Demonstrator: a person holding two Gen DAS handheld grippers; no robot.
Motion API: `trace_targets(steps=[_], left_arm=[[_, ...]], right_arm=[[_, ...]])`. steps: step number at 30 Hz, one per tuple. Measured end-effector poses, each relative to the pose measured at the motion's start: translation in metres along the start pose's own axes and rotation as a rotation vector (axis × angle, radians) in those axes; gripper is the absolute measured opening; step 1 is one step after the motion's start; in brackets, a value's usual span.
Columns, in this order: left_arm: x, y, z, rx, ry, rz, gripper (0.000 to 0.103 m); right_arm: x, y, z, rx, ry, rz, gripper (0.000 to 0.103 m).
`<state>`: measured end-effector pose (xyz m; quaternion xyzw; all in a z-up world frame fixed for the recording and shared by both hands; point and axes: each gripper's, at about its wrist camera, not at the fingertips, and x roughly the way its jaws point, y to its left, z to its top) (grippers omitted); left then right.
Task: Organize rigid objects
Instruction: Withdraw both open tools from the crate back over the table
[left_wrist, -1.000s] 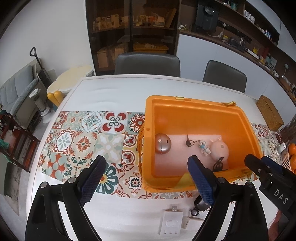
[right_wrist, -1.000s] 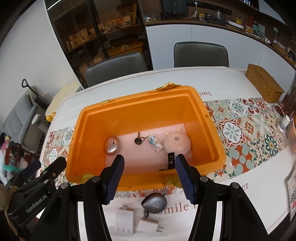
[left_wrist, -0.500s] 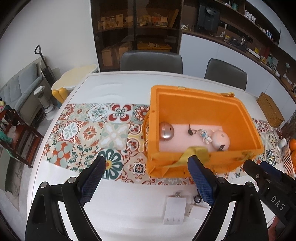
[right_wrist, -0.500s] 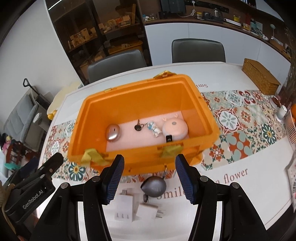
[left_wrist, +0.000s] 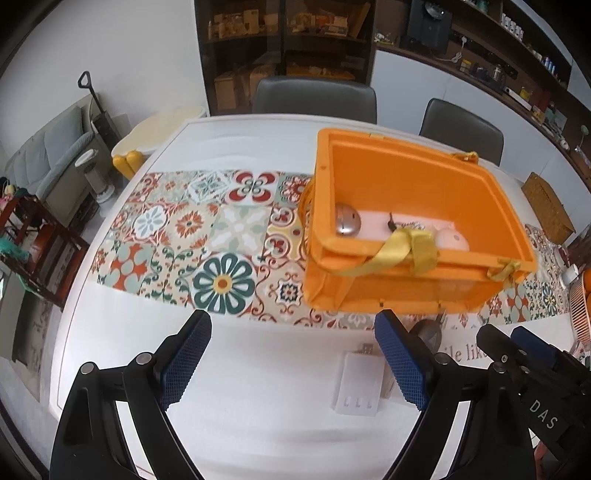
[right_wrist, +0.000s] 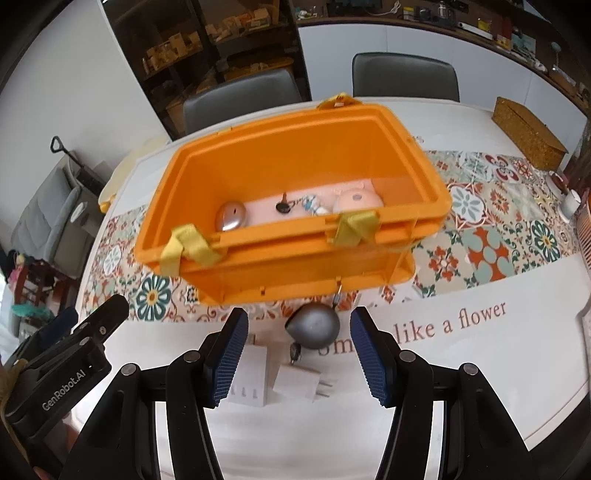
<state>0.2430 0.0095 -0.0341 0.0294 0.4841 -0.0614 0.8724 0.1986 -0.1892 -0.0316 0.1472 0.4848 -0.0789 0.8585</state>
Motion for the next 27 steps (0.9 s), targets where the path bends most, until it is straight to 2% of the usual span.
trace_targets(steps=[13,27], left_arm=[[0.019,0.011,-0.028,0.006,0.069,0.029,0.091],[0.039,0.016,-0.058,-0.001,0.121,0.025,0.091]], right_arm=[[0.035,0.005,-0.028,-0.011,0.119,0.009,0.058],[0.055,0.007,-0.058,-0.013,0.141,0.011,0.058]])
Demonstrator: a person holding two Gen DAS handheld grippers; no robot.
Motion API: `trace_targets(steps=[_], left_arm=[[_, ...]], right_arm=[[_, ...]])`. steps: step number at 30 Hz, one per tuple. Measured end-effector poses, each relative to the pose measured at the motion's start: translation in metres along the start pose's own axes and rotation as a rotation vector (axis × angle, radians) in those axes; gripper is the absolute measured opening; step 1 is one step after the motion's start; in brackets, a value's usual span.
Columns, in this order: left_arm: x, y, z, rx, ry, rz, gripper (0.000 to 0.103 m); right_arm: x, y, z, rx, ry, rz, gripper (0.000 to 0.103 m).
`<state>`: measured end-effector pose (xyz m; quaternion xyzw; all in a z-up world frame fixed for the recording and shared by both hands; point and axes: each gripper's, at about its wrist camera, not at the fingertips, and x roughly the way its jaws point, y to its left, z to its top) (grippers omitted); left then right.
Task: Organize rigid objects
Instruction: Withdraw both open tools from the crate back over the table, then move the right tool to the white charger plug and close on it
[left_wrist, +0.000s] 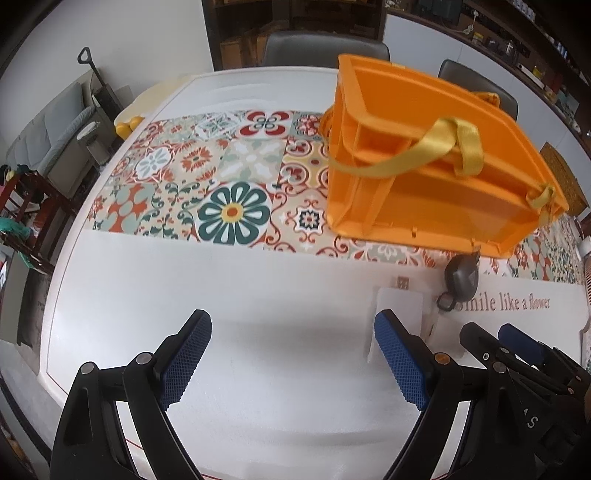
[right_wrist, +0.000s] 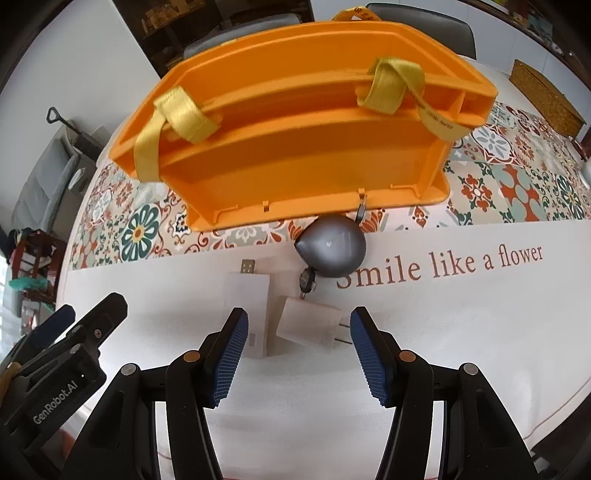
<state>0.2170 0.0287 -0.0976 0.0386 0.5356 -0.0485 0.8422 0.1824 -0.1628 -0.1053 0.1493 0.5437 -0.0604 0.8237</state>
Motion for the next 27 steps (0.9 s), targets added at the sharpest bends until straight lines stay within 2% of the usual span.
trace_targets(steps=[3,5,6,16,23,27], left_arm=[[0.005,0.001,-0.006,-0.002,0.008,0.002,0.091],[0.007,0.003,-0.01,-0.005,0.011,-0.001,0.091],[0.009,0.003,-0.011,-0.006,0.012,0.0,0.091],[0.023,0.001,-0.023,-0.002,0.02,-0.001,0.091],[0.033,0.0,-0.032,-0.028,0.04,-0.03,0.091],[0.04,0.002,-0.035,-0.035,0.056,-0.024,0.091]], right_arm=[[0.005,-0.001,-0.007,0.005,-0.002,0.001,0.058],[0.008,-0.002,-0.011,0.016,-0.004,0.004,0.068],[0.009,-0.003,-0.013,0.021,-0.009,0.006,0.07],[0.02,-0.007,-0.024,0.04,-0.04,0.009,0.07],[0.02,-0.015,-0.029,0.058,-0.082,0.026,0.07],[0.026,-0.017,-0.03,0.057,-0.076,0.002,0.07]])
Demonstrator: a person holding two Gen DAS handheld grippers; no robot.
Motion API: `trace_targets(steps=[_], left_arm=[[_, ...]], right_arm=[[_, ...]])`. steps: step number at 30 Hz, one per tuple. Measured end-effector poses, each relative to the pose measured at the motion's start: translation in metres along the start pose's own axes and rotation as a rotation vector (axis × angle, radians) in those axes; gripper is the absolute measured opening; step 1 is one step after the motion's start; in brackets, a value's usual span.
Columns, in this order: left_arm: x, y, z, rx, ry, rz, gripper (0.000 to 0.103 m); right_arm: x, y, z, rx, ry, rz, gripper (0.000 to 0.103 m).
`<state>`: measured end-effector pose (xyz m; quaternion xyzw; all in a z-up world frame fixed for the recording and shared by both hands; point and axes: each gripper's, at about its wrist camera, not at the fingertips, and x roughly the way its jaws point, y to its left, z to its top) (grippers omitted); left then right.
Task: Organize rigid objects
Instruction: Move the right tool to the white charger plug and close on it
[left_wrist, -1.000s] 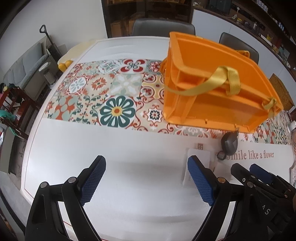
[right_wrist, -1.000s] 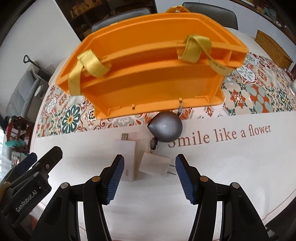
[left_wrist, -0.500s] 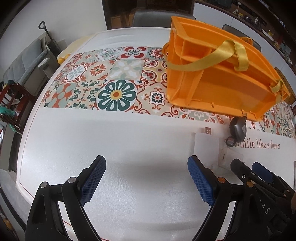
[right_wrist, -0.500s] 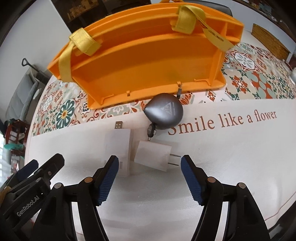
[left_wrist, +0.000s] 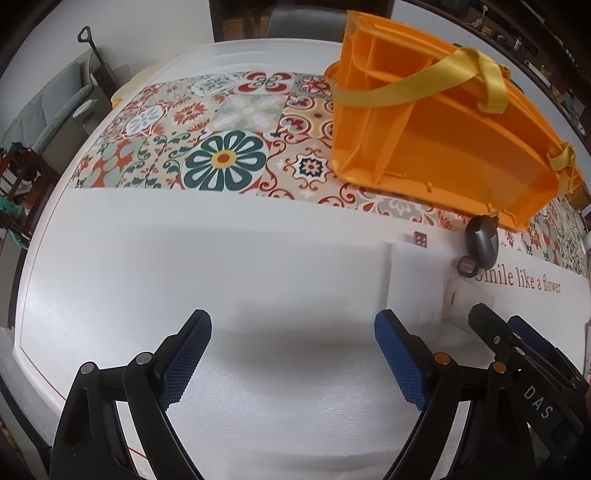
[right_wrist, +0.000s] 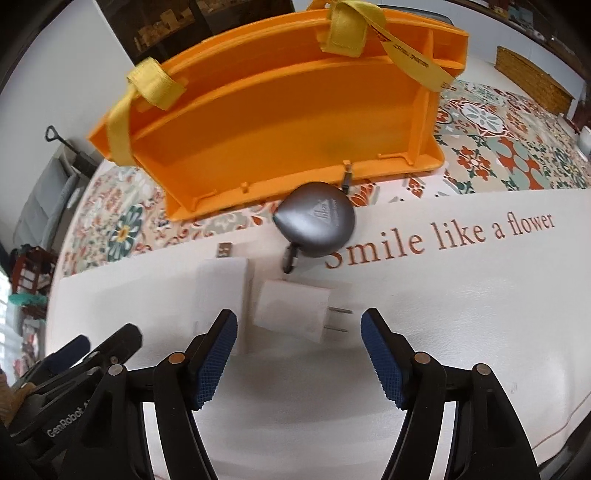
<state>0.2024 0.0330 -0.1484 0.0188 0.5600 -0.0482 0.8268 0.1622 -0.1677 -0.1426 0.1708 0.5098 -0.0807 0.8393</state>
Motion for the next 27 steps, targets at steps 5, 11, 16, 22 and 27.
trace_targets(steps=[5,11,16,22,27], left_arm=[[0.0,0.0,0.0,0.004,-0.004,0.012,0.091],[0.002,-0.001,0.0,0.015,-0.003,0.024,0.091],[0.006,0.0,0.0,0.011,0.009,0.031,0.091],[0.008,0.0,0.001,0.012,0.013,0.038,0.091],[0.01,-0.001,0.001,0.016,0.016,0.042,0.091]], right_arm=[[0.005,0.002,-0.002,-0.01,0.003,-0.01,0.07],[0.01,0.006,0.001,-0.03,-0.01,-0.041,0.07],[0.017,0.01,0.004,-0.043,-0.01,-0.057,0.07],[0.024,0.011,0.004,-0.047,-0.016,-0.081,0.07],[0.029,0.011,0.003,-0.048,-0.011,-0.089,0.07]])
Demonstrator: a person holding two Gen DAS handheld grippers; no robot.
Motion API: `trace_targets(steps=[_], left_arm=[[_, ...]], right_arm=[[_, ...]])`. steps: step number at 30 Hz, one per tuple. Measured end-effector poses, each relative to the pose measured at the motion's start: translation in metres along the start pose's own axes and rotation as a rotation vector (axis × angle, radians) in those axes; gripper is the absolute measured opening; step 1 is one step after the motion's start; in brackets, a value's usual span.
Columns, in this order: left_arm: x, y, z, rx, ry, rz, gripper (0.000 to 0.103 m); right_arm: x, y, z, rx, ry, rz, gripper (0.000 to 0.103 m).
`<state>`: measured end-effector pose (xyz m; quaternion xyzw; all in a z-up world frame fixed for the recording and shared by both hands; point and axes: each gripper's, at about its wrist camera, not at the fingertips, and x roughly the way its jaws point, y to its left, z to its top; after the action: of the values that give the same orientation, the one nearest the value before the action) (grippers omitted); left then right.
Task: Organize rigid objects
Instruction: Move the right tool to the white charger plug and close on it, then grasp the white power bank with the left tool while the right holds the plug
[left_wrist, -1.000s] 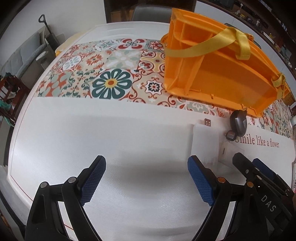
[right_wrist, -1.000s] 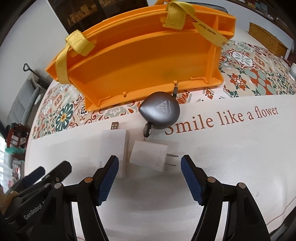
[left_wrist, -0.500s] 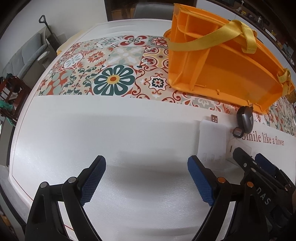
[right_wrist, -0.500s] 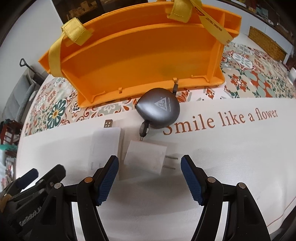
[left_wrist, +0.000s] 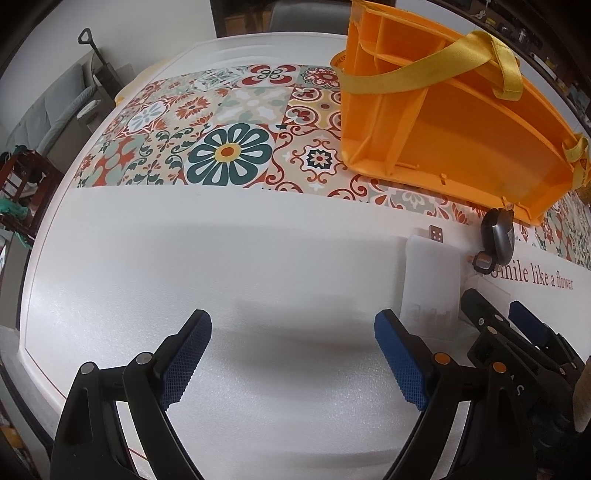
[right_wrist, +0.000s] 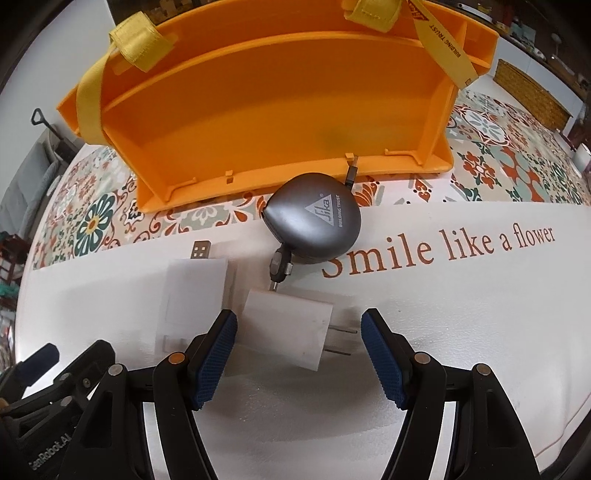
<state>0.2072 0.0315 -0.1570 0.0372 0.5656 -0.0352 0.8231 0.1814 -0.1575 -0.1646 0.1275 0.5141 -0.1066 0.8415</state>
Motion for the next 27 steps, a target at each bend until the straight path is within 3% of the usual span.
trace_targets(steps=[14,27], left_arm=[[0.008,-0.006,-0.004,0.01,0.022,0.007,0.091],[0.0,-0.027,-0.004,0.043,-0.004,-0.032,0.091]], right_arm=[[0.004,-0.001,-0.005,-0.033,-0.002,0.01,0.066],[-0.009,-0.022,-0.005,-0.005,-0.004,0.033,0.066]])
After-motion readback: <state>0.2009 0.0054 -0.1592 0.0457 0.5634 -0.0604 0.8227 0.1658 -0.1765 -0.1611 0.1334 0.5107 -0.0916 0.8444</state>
